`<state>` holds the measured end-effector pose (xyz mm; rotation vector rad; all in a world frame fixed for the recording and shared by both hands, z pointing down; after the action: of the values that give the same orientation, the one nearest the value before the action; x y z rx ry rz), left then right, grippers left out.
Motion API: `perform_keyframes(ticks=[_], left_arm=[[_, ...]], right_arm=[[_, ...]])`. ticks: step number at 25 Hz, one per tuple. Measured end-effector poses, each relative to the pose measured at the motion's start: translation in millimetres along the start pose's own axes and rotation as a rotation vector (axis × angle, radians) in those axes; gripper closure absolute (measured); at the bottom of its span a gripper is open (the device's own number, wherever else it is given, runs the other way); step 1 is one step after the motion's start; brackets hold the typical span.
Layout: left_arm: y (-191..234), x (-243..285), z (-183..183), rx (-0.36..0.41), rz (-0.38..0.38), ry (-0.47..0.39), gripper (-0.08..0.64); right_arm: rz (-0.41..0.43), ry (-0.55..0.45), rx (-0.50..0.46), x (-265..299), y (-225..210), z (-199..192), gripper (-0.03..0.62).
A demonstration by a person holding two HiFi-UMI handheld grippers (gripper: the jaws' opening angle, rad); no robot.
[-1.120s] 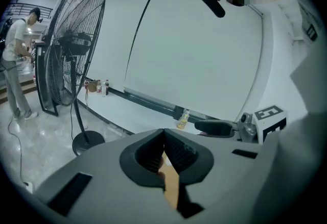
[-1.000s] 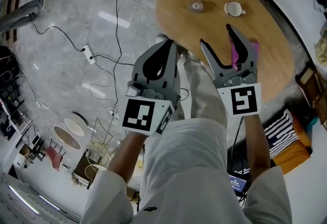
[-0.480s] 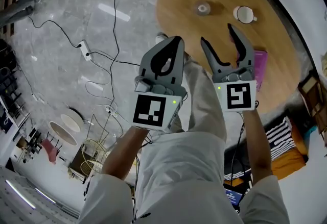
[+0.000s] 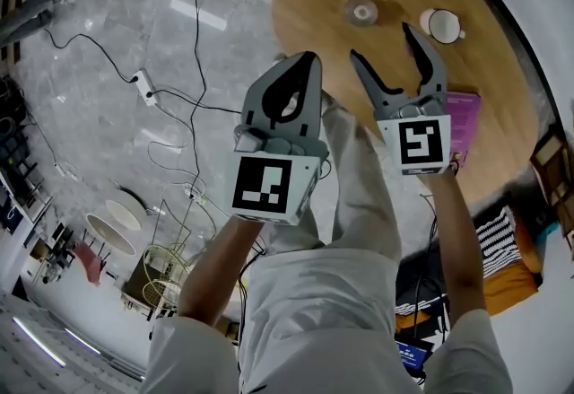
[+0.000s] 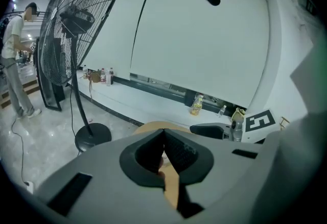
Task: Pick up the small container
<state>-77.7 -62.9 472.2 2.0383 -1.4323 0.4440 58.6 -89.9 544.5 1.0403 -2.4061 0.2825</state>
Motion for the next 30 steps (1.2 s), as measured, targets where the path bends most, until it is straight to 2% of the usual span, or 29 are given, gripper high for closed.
perform_keyframes(ticks=[6,12,30], left_arm=[[12.8,12.0,-8.3,0.001,0.008,-0.01,0.543],[22.5,22.8,-24.4,-0.017,0.0,0.012,0.543],[39.6,35.2,-40.5,-0.017,-0.004,0.042,0.543]], right_arm=[[0.003,0.027,0.02,23.3,-1.8,-19.5,0.227],[-0.003,0.069,0.011,47.5,-4.2,-43.8,0.215],[0.01,0.186,-0.012,110.0,-5.6,-100.0,0.176]])
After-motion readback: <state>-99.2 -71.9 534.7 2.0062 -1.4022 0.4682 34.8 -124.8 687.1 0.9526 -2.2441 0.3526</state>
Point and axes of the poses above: the fingertips, and each gripper's own axes: x forward along the fingers, y to its left, z out of its top, the point moved 6 cm from there along -x, backward along the fingers, and after that the axes turned 4 degrees about -x, right-handed, at the moved point
